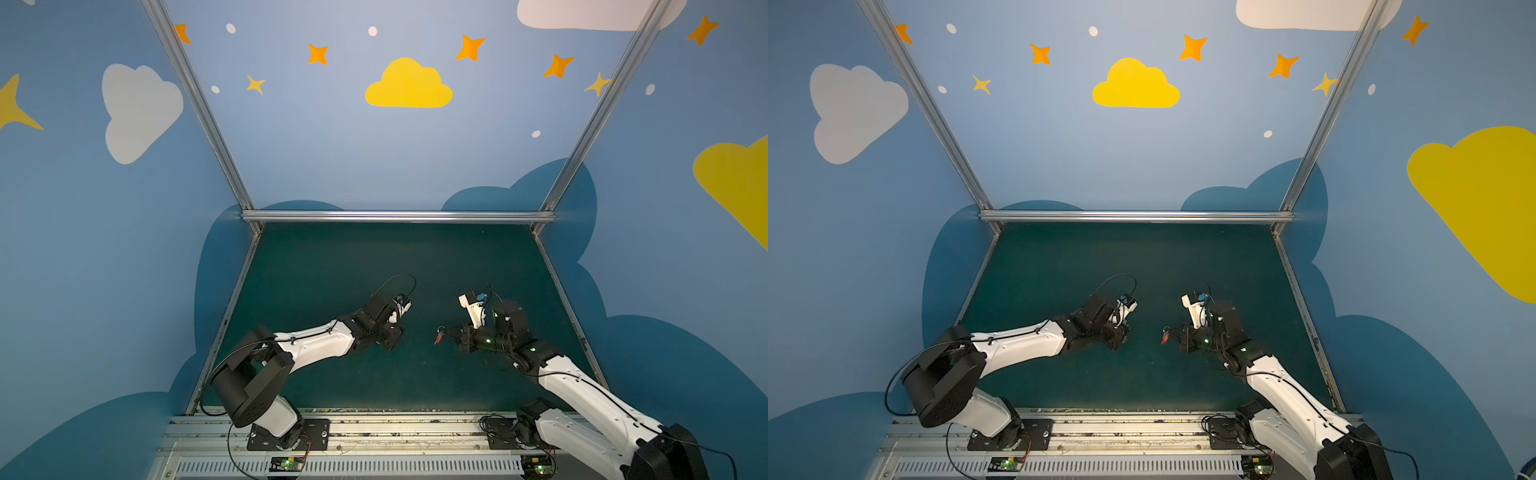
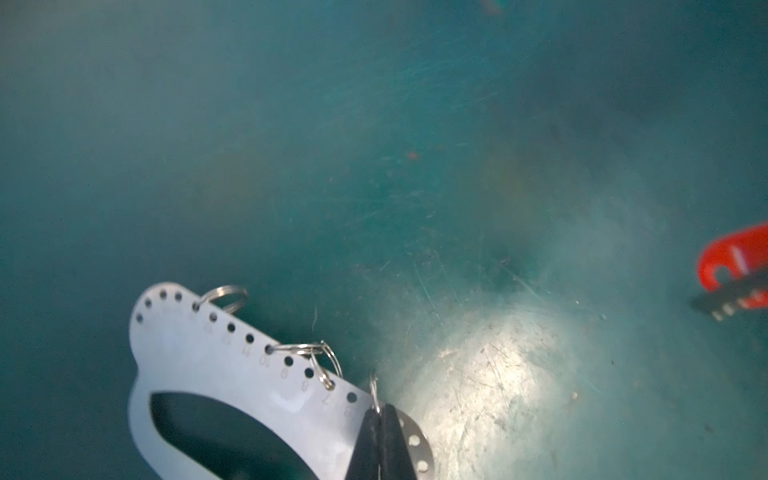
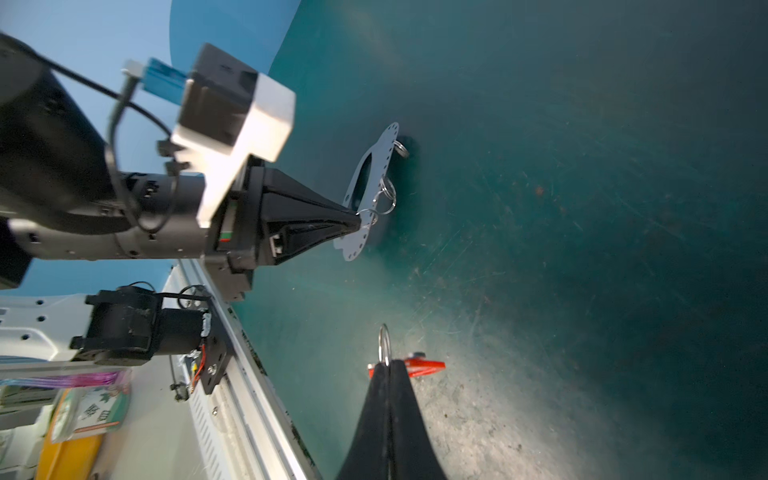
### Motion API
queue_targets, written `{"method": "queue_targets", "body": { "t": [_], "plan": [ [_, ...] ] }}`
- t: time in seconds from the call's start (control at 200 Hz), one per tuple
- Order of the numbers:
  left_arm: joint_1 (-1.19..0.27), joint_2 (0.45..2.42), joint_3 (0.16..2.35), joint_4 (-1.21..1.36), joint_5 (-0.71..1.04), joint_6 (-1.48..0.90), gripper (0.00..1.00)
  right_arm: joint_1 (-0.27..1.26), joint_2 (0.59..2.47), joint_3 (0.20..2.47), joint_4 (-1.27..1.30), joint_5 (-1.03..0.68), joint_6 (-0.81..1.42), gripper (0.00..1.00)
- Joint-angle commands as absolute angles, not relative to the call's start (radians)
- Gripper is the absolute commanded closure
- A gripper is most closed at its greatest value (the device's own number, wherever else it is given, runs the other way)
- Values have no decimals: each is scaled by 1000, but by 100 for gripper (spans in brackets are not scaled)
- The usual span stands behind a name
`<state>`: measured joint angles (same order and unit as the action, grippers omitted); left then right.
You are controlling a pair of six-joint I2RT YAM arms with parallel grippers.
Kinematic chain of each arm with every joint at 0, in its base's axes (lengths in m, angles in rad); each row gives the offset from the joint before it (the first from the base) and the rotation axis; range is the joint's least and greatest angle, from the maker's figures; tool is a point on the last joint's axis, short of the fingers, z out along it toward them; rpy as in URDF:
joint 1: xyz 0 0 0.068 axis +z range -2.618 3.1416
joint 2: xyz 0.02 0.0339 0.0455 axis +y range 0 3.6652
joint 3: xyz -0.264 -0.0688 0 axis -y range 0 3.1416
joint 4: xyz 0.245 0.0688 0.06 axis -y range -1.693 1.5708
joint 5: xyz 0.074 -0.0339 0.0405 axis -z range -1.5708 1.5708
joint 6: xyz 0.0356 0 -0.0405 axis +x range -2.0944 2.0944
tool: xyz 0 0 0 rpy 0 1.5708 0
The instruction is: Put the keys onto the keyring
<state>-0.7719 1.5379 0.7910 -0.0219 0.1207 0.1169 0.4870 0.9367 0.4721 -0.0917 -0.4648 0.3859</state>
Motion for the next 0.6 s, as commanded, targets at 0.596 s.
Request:
{"method": "queue_targets", "body": {
  "t": [0.596],
  "plan": [
    [-756, 1531, 779, 0, 502, 442, 96, 596, 1044, 382, 131, -553, 316, 100]
  ]
}}
